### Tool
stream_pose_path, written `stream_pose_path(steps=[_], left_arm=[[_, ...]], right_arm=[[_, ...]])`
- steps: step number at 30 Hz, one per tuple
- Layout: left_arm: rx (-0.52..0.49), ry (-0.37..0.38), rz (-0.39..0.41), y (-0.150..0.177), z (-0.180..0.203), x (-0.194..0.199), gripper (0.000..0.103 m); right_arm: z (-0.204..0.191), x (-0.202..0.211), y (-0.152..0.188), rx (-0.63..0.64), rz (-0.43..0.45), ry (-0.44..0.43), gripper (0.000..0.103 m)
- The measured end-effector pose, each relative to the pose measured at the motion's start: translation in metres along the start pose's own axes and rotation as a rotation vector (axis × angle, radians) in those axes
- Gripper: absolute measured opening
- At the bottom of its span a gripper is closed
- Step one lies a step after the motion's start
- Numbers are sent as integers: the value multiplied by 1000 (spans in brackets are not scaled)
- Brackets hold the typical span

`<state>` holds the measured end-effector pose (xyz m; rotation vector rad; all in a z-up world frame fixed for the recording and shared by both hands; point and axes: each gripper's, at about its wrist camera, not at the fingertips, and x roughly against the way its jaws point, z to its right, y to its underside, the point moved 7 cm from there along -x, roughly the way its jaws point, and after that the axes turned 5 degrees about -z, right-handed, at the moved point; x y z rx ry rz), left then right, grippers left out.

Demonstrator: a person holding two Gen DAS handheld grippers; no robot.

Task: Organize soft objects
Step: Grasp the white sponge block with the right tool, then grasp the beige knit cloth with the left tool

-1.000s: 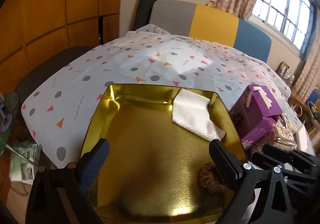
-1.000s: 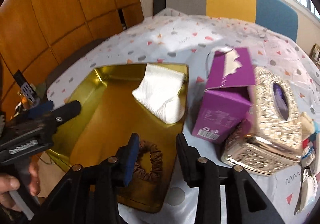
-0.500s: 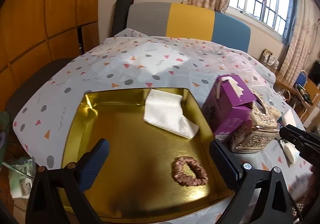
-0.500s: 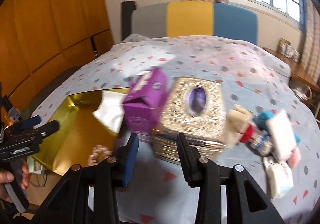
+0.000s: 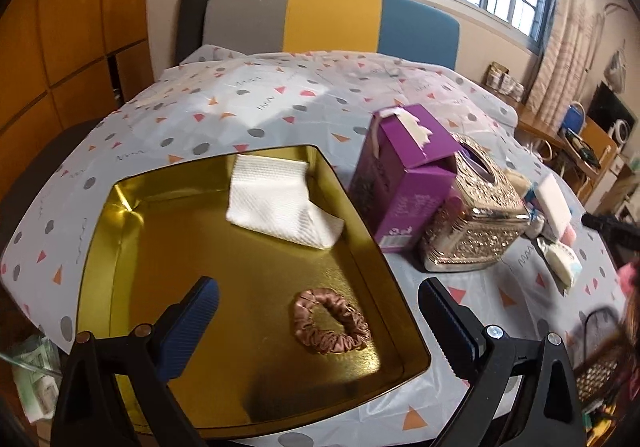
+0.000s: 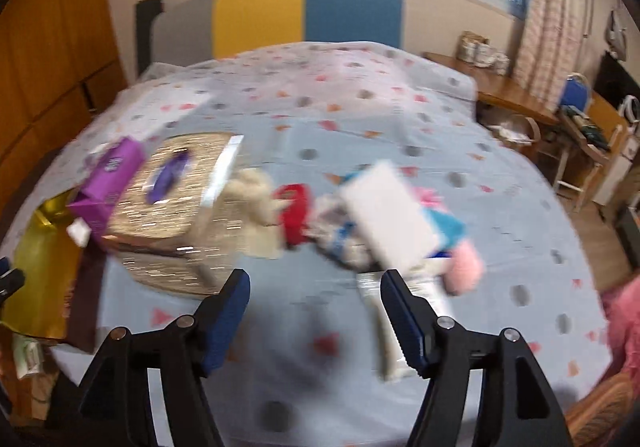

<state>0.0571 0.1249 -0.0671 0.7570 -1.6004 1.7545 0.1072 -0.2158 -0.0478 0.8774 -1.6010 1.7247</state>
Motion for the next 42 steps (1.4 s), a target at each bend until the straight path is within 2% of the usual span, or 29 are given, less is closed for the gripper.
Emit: stream_pose_path(steps=[3,7,17,20,25,26,28,34,37,38,39,42], left_arm=[[-5,20,-8,1,5,-3,100],[-11,19,-21,3,8,-7,100],[-7,24,-29,6,7,-9,100],[-6,22,-36,7,8,-10,100],[-4,19,-43,8,7,-13,100],[-5,25,-47,8,8,-13,100],[-9,26,-47,9,9,-14,100],[-21,36,-37,8,12,-11,100],[-28,59,-9,3,17,-3,100],[-32,65,-1,0,19,-1,100],[-41,75,6,-2,23,2,100],[-94,107,28,-10,39,11,100]], right_arm=[[29,-1,-4,-17,-11,52,70],[46,-9,-9,2,-35,81,71],[37,-73,-28,296,-142,262,75],[38,-94,-33,316,-178,265,75],[42,-110,-42,319,-184,289,75],[41,-111,-43,321,-182,285,72],[39,-111,-43,326,-180,274,59],[39,-94,-46,281,-138,247,56],[44,-73,-46,155,-130,164,56],[44,-67,-44,112,-137,112,56],[40,-63,-39,79,-158,44,56],[25,-62,-20,42,-234,-75,57]])
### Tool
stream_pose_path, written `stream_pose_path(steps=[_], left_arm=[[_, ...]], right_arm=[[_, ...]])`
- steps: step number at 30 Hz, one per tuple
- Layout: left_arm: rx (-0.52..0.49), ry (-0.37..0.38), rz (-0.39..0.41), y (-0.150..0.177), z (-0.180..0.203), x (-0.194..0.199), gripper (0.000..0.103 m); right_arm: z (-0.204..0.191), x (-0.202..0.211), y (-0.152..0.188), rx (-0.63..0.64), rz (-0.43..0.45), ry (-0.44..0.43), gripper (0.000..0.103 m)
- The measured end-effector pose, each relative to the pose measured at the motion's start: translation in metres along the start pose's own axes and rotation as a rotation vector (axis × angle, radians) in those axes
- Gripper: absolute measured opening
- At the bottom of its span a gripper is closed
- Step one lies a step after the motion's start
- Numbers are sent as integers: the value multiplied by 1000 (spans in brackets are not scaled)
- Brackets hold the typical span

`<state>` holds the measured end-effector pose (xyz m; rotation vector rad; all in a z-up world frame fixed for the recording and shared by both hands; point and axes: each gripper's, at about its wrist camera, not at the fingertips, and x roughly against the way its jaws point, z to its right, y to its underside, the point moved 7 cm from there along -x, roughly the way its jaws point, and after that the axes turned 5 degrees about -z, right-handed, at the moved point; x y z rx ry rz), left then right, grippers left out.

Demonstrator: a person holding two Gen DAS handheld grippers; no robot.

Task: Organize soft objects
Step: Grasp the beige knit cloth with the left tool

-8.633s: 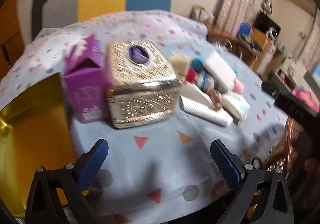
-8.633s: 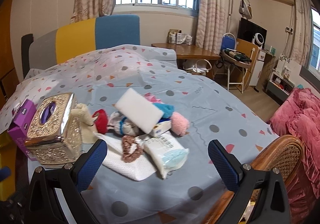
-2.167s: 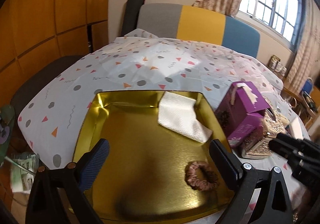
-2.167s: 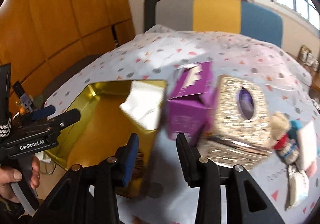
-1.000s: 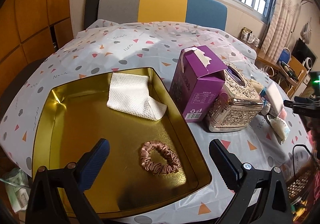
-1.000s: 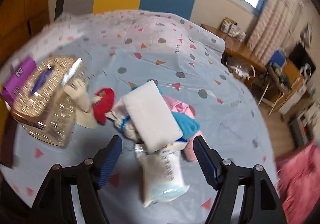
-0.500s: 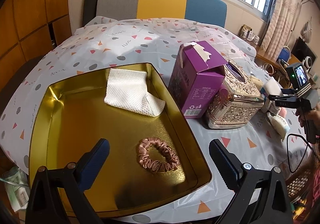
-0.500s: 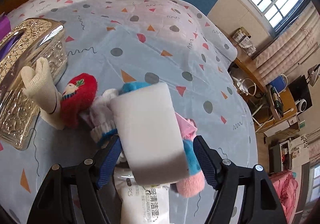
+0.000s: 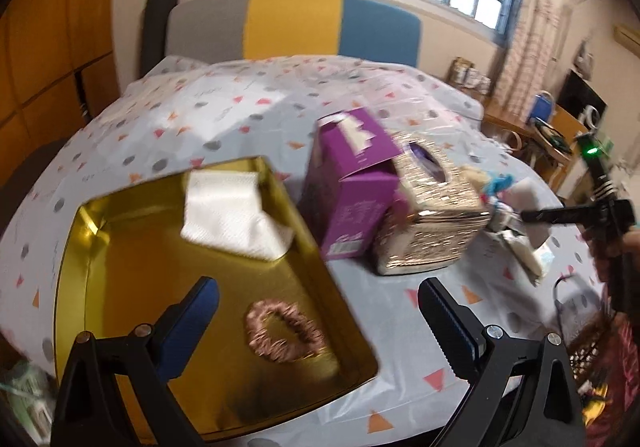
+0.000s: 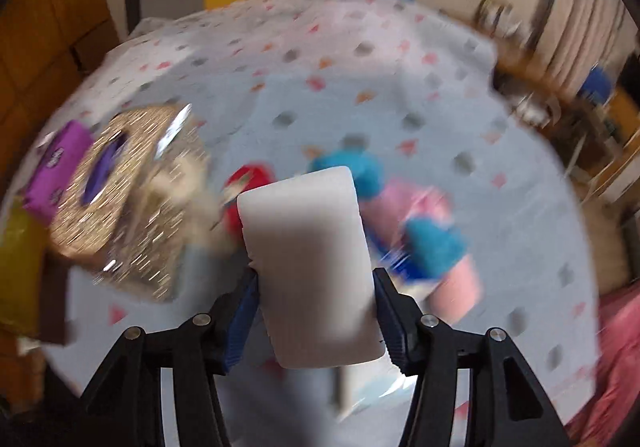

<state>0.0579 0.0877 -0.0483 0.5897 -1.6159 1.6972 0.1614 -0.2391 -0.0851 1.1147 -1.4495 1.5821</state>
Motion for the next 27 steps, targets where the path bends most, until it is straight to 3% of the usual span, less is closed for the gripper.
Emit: stream_pose_path(steps=[5,10,15,21,23,25,27], left_arm=[[-125,74,49,-25,40,12,100],[-216,145,66,-57,84,12,99],[-348,186,39,-89,140,-12,86],[-501,200,-18,-111,201,-62,86],[-548,173,-43,-114,214,-82,86],[-580,171,-84,-115,223,-101,74],[-600,166,-146,-114,230,-121,70]], right_arm=[[-14,-37,27,-99,-168,-66,57],[-10,-67,44,-214,-215,-41,57],[-12,-70,43,-256,-196,-52,58],[-10,-73,40,-305,-190,-80,59],[-5,-74,37,-313,-189,-88,60],[-3,-75,36,-330,-186,-103,60],[12,-77,31,-344,-183,-119,60]])
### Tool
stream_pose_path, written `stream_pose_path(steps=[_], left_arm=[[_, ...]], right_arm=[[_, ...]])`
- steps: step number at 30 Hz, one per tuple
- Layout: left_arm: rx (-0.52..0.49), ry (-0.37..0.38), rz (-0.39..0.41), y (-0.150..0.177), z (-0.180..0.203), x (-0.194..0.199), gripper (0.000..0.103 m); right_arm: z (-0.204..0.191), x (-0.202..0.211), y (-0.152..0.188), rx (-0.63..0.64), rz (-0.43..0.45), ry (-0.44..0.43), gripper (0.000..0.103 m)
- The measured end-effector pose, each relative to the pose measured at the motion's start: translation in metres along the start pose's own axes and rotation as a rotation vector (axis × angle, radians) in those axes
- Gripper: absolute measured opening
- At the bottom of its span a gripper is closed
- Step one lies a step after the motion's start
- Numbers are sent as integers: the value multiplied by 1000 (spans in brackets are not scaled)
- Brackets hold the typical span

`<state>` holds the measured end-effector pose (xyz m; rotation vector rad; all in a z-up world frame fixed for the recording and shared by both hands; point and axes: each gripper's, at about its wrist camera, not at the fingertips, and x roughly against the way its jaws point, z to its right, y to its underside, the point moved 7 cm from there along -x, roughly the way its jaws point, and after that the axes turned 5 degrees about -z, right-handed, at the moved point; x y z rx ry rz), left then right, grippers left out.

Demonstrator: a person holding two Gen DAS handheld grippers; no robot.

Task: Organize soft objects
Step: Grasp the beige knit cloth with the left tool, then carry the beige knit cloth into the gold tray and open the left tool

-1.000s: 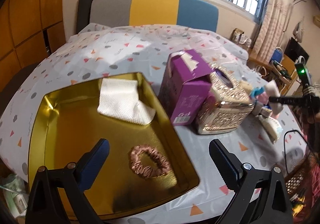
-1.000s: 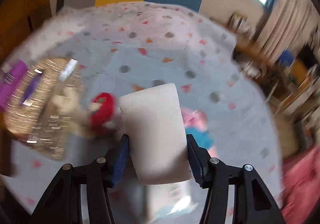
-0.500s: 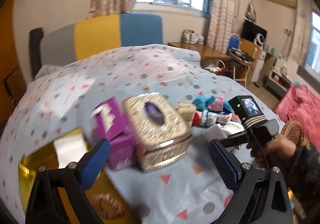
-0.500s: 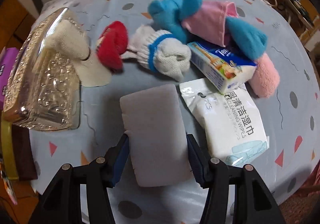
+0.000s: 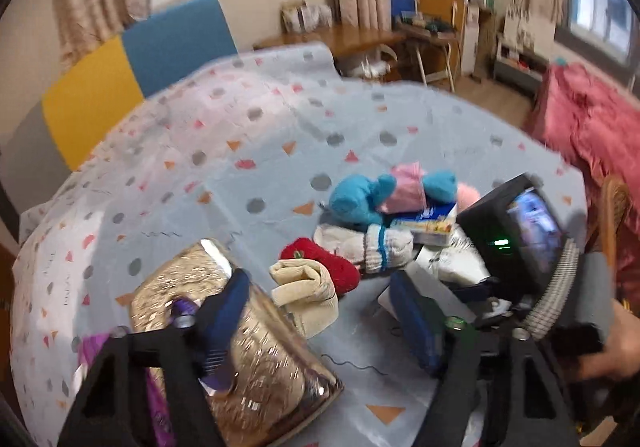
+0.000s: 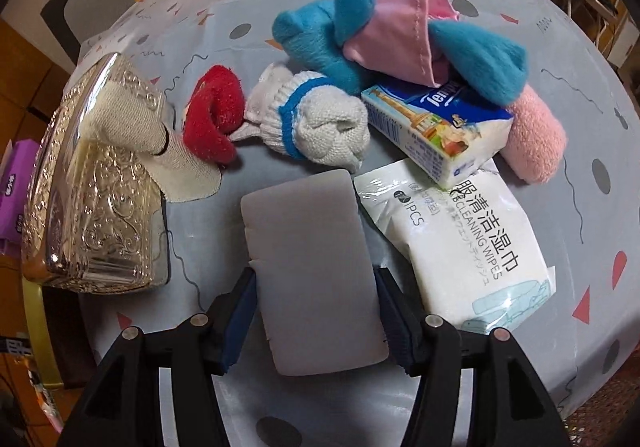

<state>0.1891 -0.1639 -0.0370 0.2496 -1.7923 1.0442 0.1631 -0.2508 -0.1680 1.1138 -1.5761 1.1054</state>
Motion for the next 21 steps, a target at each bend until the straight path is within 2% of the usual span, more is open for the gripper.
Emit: stream_pose_path(steps=[7,8,9,10,17,21], left_arm=[[-30,-36,-126,0,-2,-50,69],[-33,-39,-146,1,-3,-57,66],[-27,-46,-168,3,-5,-65,50],[-9,-39,-184,5,-7,-71,45],[58,12,-76,0,-10,-54,43],[117,44,-50,-5,-25,-31,43]], right_arm=[[23,6,-13,-33,3,-41,60],[24,6,-14,-34,3,-43,60],[26,6,-13,-35,4,-43,60],[27,6,-14,-34,4,-44,60],[26,8,-13,-28,14,-21,60],[20,5,-10,-14,17,-2,60]])
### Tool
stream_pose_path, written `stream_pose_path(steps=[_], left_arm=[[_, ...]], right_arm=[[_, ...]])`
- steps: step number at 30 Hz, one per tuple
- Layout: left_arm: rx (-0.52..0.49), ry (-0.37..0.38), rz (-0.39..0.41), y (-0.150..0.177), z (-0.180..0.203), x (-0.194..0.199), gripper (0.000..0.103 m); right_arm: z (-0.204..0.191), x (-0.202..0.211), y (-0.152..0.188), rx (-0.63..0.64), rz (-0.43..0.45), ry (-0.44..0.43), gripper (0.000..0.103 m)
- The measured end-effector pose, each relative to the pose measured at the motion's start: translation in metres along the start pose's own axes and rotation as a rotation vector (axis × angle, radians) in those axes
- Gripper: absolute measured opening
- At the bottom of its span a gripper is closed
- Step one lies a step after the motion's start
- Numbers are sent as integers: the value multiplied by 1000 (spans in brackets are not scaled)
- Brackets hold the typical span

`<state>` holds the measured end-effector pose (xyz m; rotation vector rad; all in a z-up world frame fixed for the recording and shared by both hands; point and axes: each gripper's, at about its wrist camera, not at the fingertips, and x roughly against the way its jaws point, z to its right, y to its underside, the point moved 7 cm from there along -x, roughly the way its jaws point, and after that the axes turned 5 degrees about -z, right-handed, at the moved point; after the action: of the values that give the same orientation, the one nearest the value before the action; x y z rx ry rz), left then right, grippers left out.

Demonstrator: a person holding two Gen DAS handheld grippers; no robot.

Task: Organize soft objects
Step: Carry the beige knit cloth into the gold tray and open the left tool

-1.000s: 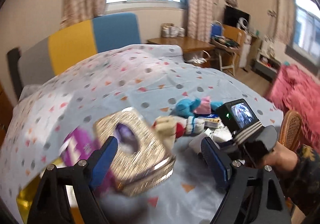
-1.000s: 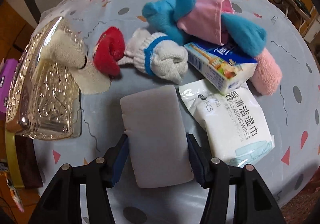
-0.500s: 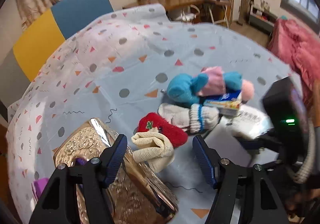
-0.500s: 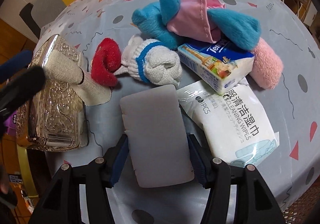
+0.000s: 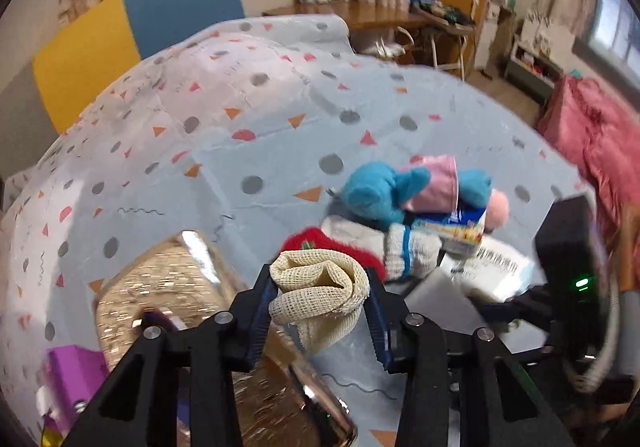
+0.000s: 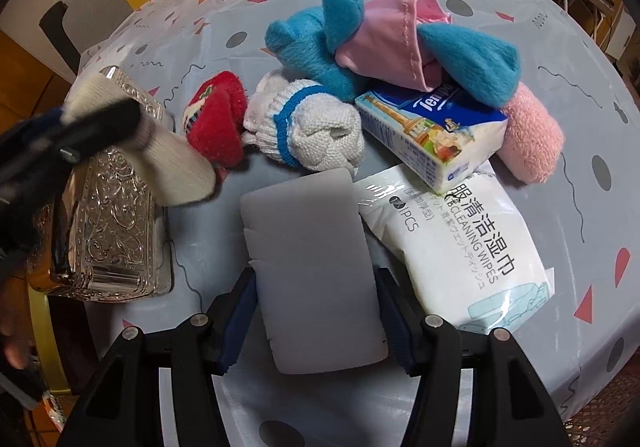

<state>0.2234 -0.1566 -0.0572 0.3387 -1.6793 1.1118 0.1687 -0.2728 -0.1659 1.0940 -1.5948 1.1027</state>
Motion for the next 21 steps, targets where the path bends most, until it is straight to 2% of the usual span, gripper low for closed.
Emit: stream_pose_path(steps=[2,5,9,12,17,21], left_arm=[[29,6,25,-3,-11,15,43],[126,26,94,-14,-38,42,43],[264,-25,211,-26,-85,83,43],[371,-58,277,-20,-122,110,43],[494,-125,330,18,-172,143,43],[582,-163,350,72,-202,166,43]], right_arm=[[-2,0,1,3,2,5,60],[-4,-2,0,14,3,19,59],[-10,-3,0,36,7,49,59],[-14,-5,3,58,9,75,59],[-24,-7,9,102,10,121,59],[-36,-10,23,133,15,156,59]])
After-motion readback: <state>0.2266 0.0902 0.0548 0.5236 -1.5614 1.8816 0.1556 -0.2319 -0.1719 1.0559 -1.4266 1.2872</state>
